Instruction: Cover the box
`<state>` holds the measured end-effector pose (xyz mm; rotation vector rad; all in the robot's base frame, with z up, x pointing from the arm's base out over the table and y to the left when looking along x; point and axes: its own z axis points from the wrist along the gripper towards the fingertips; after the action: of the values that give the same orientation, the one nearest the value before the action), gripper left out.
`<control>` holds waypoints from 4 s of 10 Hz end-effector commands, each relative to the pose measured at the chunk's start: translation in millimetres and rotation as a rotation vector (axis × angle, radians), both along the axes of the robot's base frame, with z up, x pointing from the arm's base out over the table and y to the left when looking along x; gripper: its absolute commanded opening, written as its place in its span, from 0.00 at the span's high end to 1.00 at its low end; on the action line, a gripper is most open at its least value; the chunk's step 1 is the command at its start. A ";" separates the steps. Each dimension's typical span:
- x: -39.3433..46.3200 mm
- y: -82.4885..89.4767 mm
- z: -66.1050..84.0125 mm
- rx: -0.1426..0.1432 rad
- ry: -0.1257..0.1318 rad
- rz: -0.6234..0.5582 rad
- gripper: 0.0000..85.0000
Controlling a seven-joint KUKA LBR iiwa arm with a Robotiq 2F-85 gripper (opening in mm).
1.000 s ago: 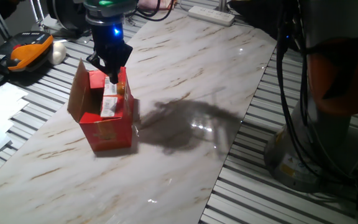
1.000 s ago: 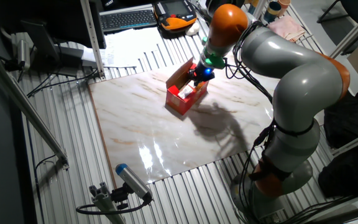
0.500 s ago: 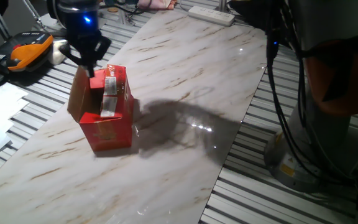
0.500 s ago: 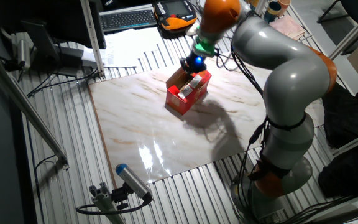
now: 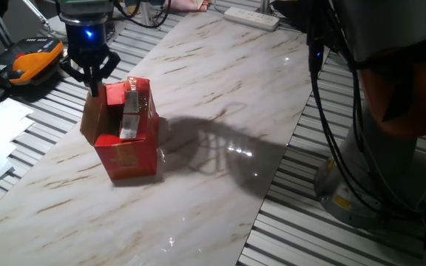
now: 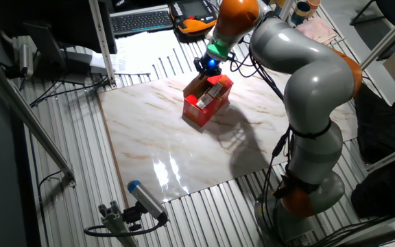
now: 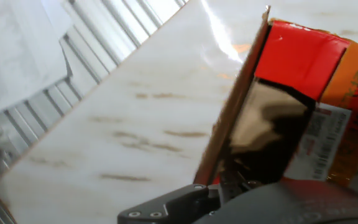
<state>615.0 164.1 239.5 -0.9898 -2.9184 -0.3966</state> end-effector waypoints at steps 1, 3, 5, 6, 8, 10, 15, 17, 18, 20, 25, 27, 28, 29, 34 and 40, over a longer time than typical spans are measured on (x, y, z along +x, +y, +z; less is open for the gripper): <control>-0.2 0.3 0.6 0.001 -0.001 -0.005 1.00; -2.2 -0.4 1.8 -0.008 0.009 0.026 1.00; -2.2 -0.4 1.8 -0.021 0.018 0.100 1.00; -2.2 -0.4 1.8 -0.034 0.011 0.177 1.00; -2.2 -0.4 1.8 -0.022 -0.013 0.213 1.00; -2.2 -0.4 1.8 -0.027 0.005 0.162 1.00; 31.0 21.3 2.9 -0.043 0.018 0.122 1.00; 41.7 23.6 -8.5 -0.072 0.008 0.114 1.00; 45.9 23.6 -13.5 -0.070 0.002 0.110 1.00; 47.8 21.4 -22.6 -0.102 -0.003 0.142 1.00; 30.3 -5.0 -31.0 -0.124 0.017 0.250 1.00; 24.8 -13.4 -33.0 -0.130 0.033 0.293 1.00; 25.3 -12.0 -32.1 -0.131 0.039 0.294 1.00; 26.0 -9.5 -29.2 -0.140 0.044 0.290 1.00; 23.4 -10.0 -18.4 -0.185 0.076 0.336 1.00; 25.4 -5.4 -27.0 -0.278 0.121 0.402 1.00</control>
<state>640.4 159.0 211.4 -0.3957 -3.0040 0.0877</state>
